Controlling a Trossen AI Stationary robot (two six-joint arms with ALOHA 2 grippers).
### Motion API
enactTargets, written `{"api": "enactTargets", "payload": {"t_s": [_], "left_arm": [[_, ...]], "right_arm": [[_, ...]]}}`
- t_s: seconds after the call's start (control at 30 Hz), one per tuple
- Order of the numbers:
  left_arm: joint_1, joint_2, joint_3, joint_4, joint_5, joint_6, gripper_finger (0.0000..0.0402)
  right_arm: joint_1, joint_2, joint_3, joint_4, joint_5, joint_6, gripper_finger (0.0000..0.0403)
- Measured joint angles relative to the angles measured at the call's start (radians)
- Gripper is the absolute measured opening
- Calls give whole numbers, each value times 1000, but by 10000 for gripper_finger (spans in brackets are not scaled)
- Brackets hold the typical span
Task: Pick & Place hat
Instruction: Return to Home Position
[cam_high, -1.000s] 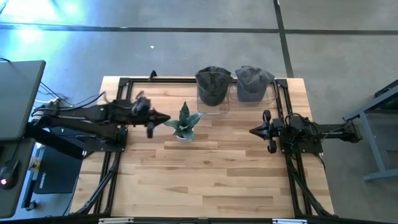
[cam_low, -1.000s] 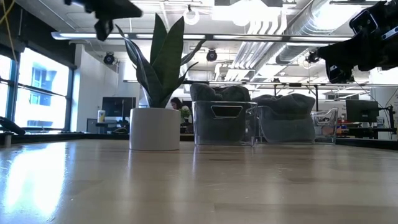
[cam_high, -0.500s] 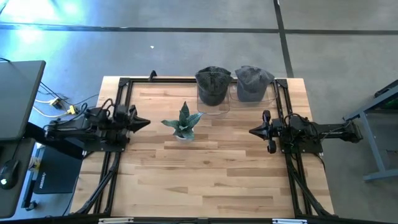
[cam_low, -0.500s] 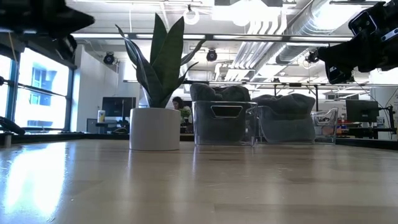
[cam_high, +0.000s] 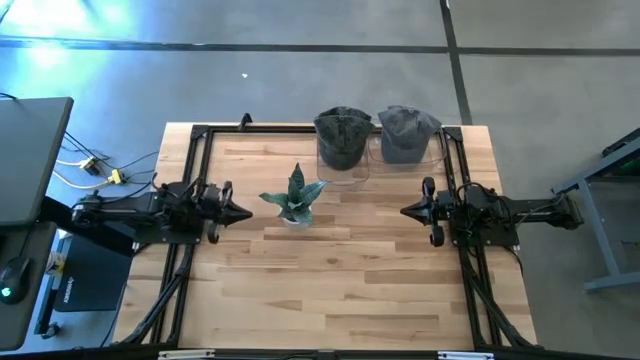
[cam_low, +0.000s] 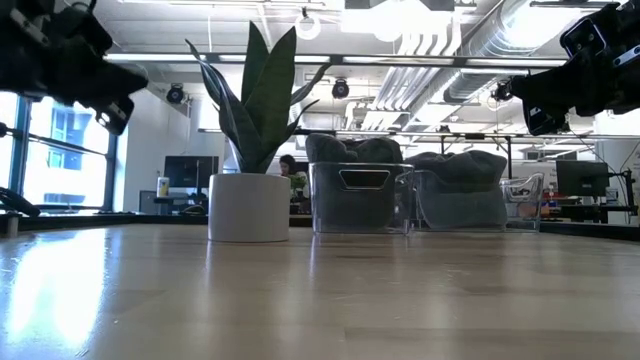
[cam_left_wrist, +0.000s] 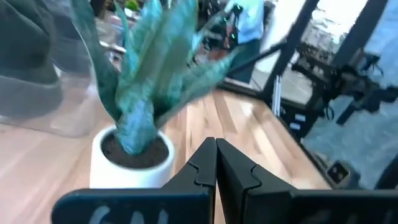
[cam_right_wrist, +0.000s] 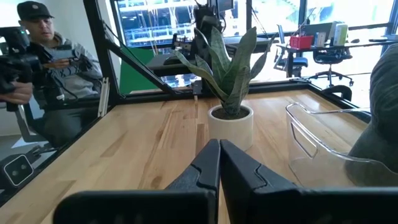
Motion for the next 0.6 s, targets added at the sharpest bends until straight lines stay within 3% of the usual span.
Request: {"api": "enactTargets", "payload": {"t_s": [0.17,0.6], "left_arm": [[-2,-1,-59,126,22,33,0],[-2,0,-70,139,42,166,0]], "right_arm": [[0,0,0,0,0,0,6],[0,0,0,0,0,0,8]]}}
